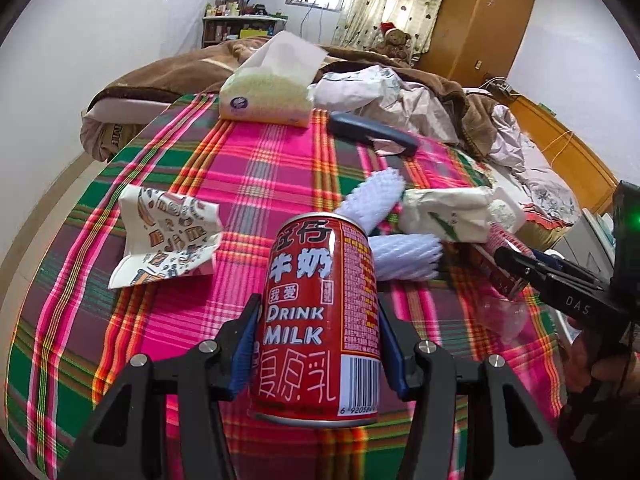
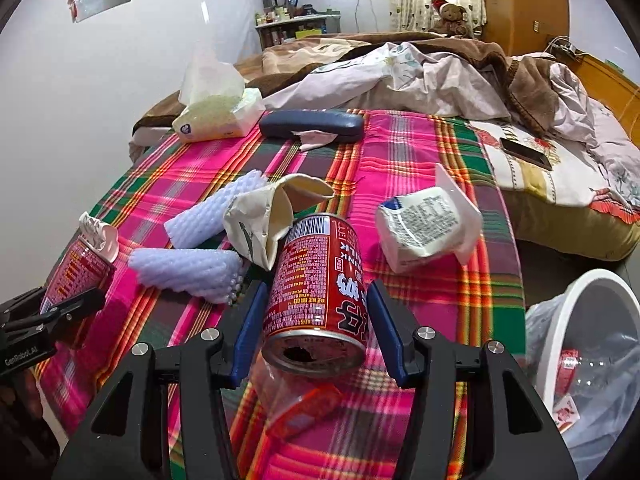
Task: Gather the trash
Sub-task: 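Grasp the red Drink Milk can with left tool while right tool grasps red can, then carry both red cans over the white bin and open both tools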
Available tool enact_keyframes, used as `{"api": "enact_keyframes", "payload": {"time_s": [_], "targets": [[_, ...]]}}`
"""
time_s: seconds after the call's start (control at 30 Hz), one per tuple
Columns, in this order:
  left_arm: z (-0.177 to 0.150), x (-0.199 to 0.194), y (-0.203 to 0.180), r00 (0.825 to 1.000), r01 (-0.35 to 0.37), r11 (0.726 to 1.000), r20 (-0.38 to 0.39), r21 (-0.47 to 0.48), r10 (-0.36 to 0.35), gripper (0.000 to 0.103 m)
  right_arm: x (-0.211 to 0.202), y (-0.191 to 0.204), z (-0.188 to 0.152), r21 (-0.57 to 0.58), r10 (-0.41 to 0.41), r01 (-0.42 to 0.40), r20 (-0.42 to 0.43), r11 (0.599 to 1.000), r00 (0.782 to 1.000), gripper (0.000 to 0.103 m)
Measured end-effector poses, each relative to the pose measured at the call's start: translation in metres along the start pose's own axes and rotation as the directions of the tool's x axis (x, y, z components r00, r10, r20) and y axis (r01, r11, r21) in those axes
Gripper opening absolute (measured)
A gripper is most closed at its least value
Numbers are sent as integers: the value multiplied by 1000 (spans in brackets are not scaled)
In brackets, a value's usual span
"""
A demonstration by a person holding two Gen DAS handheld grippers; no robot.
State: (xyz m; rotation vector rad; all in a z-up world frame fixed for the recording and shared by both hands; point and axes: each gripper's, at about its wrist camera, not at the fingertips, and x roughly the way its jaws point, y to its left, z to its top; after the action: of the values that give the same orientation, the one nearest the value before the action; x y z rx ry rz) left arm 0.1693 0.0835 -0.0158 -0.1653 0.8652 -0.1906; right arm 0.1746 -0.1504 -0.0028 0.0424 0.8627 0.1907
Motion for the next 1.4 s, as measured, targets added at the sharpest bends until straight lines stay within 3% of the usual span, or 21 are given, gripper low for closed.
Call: {"api": "enact_keyframes", "payload": {"time_s": [0.37, 0.97, 1.4], "targets": [[-4, -3, -33, 999, 40, 998, 6, 39, -40, 55, -21, -20, -11, 37, -3, 1, 38, 999, 999, 53], [-8, 13, -60, 997, 69, 996, -35, 63, -67, 55, 7, -42, -6, -15, -46, 45, -105, 999, 993, 53], [-6, 5, -82, 997, 76, 992, -19, 99, -75, 55, -22, -57, -12, 71, -34, 34, -6, 997, 999, 53]]}}
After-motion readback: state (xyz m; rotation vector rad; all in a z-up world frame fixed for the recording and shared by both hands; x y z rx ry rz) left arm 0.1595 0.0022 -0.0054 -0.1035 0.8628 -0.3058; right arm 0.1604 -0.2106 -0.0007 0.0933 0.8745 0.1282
